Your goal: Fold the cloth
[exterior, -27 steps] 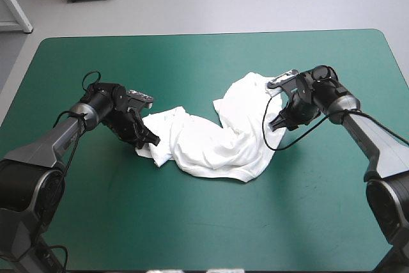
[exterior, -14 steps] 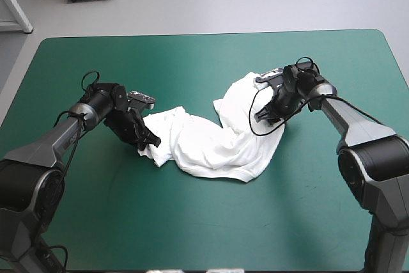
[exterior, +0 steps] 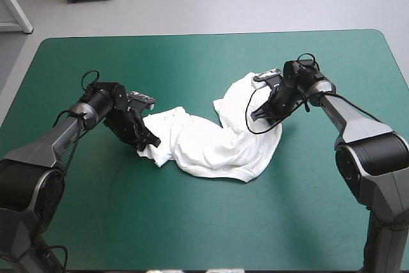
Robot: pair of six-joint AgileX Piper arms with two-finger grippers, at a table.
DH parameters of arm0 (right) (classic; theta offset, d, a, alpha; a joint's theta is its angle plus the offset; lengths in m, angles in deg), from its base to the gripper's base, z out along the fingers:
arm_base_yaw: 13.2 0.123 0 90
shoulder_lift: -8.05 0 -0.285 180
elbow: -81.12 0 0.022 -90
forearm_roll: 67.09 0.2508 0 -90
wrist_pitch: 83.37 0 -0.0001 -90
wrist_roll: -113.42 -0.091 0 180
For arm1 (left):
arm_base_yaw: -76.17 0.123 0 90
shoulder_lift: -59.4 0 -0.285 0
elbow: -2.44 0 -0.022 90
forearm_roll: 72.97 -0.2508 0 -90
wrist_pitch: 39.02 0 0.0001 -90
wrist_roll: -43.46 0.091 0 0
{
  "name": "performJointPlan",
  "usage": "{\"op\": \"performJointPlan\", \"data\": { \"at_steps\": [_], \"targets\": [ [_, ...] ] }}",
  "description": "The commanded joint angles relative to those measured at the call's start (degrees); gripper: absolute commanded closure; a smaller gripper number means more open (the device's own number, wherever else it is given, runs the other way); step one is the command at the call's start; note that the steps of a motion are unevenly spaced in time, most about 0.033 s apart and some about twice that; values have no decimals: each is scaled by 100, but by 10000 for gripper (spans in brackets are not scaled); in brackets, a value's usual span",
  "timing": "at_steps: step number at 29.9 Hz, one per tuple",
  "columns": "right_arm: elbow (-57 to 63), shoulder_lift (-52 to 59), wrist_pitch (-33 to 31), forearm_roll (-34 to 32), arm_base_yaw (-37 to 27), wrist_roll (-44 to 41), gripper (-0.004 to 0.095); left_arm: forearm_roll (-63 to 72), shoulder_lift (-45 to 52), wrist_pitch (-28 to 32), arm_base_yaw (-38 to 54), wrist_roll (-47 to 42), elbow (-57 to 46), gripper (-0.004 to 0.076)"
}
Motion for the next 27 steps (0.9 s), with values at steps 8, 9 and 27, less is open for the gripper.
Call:
{"op": "performJointPlan", "data": {
  "at_steps": [8, 9, 27],
  "targets": [
    [64, 1171, -763, -330, 14, -37, 921, 54, 1163, -608, -3, 13, 344, 733],
    [64, 1329, -790, -358, 14, -75, 921, 54, 1335, -701, -3, 13, 366, 733],
    [-2382, 4234, -970, -458, 14, -578, 921, 88, 3565, -1271, -3, -219, 3093, 733]
  ]
}}
